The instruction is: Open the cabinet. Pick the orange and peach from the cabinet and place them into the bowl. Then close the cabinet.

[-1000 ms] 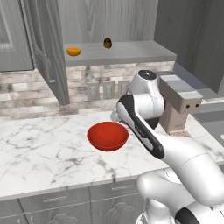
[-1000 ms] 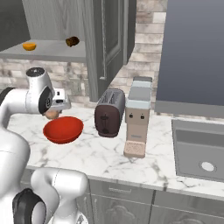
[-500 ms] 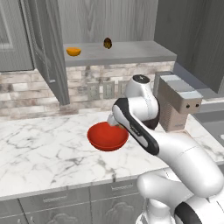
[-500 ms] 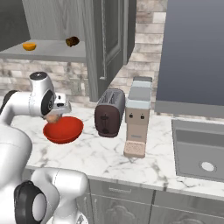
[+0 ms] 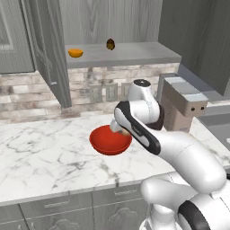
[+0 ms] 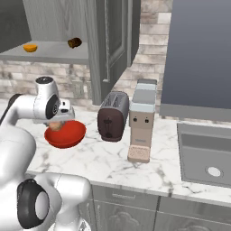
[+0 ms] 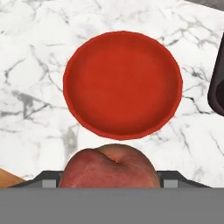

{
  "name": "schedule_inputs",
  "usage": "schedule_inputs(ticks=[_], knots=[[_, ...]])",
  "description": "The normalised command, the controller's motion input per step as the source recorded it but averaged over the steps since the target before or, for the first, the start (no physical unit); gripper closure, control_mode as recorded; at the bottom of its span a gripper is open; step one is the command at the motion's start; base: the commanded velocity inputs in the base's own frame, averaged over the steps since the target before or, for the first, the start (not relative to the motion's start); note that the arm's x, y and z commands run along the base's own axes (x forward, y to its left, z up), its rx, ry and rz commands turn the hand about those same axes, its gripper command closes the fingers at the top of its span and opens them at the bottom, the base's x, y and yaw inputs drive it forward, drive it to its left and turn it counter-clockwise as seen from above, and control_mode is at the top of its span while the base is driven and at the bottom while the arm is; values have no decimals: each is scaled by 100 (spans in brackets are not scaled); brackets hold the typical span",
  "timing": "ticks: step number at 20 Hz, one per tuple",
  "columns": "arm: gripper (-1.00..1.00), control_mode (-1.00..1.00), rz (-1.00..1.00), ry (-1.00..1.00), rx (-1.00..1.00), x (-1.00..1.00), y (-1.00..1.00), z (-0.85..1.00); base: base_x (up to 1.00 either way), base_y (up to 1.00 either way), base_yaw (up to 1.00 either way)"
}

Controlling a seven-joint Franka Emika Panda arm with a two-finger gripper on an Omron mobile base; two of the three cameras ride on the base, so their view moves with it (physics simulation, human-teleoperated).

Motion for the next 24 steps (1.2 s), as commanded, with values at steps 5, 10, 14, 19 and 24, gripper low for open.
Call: schedule_inputs(ticks=[5, 10, 14, 19, 24], knots=[[100, -100, 0, 2, 0, 6, 0, -27, 0, 0, 0], [100, -100, -1, 0, 0, 16, 1, -22, 0, 0, 0], [100, -100, -3, 0, 0, 22, 3, -15, 0, 0, 0], [100, -100, -3, 0, 0, 22, 6, -15, 0, 0, 0], [100, -100, -4, 0, 0, 14, 15, -17, 0, 0, 0]])
